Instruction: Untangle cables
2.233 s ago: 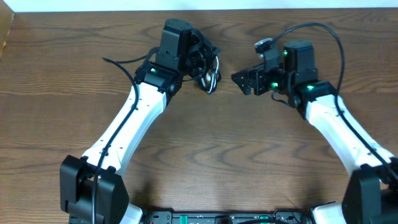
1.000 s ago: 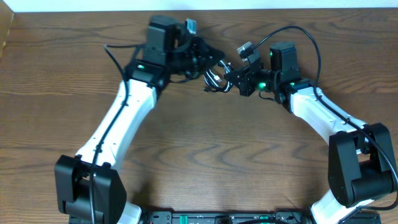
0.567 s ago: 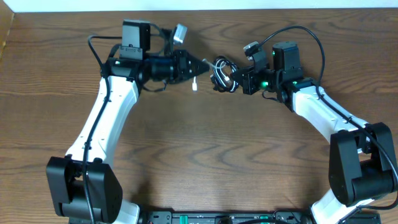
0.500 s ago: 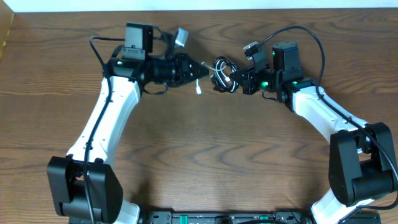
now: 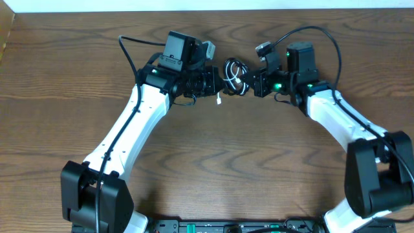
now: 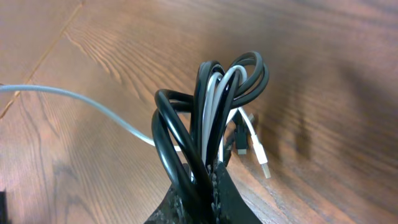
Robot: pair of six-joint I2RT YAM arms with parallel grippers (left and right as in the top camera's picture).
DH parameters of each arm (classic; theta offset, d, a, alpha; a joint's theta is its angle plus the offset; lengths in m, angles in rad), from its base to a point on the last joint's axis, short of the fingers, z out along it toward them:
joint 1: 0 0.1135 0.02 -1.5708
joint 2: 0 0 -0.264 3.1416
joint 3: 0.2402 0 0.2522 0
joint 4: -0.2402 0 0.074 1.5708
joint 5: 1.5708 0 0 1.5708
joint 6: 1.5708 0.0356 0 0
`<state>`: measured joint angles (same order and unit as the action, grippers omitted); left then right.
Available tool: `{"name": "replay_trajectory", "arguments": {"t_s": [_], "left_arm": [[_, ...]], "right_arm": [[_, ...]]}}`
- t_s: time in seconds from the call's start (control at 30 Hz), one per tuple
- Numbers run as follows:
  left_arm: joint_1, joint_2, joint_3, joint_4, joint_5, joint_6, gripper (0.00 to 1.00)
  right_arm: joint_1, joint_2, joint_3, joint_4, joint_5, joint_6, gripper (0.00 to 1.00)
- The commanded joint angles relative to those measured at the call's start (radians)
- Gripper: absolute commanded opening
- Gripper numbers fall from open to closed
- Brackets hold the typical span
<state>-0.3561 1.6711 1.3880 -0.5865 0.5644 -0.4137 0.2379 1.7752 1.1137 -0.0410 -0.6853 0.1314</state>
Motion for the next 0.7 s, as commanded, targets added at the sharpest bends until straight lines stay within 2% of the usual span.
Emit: {"name": "replay_trajectory", "arguments": {"t_s": [0.0, 0.3, 0.57, 0.67], "left_arm": [[-0.003, 0.008, 0.004, 0.012, -0.17, -0.149, 0.07], [-0.024, 0.03, 0.003, 0.19, -0.169, -0.262, 0.07], [-0.045, 0.058, 0.003, 0.29, -0.165, -0.377, 0.08], [-0.047, 0.068, 0.003, 0.301, -0.149, -0.385, 0.08]], "right_arm": [[-0.011, -0.108, 0.013, 0.003, -0.032, 0.018, 0.01], [-0.01, -0.167, 0.013, -0.044, -0.067, 0.068, 0.01], [-0.008, -0.167, 0.013, -0.078, -0.069, 0.074, 0.01], [-0.008, -0.167, 0.013, -0.077, -0.069, 0.074, 0.01]]}}
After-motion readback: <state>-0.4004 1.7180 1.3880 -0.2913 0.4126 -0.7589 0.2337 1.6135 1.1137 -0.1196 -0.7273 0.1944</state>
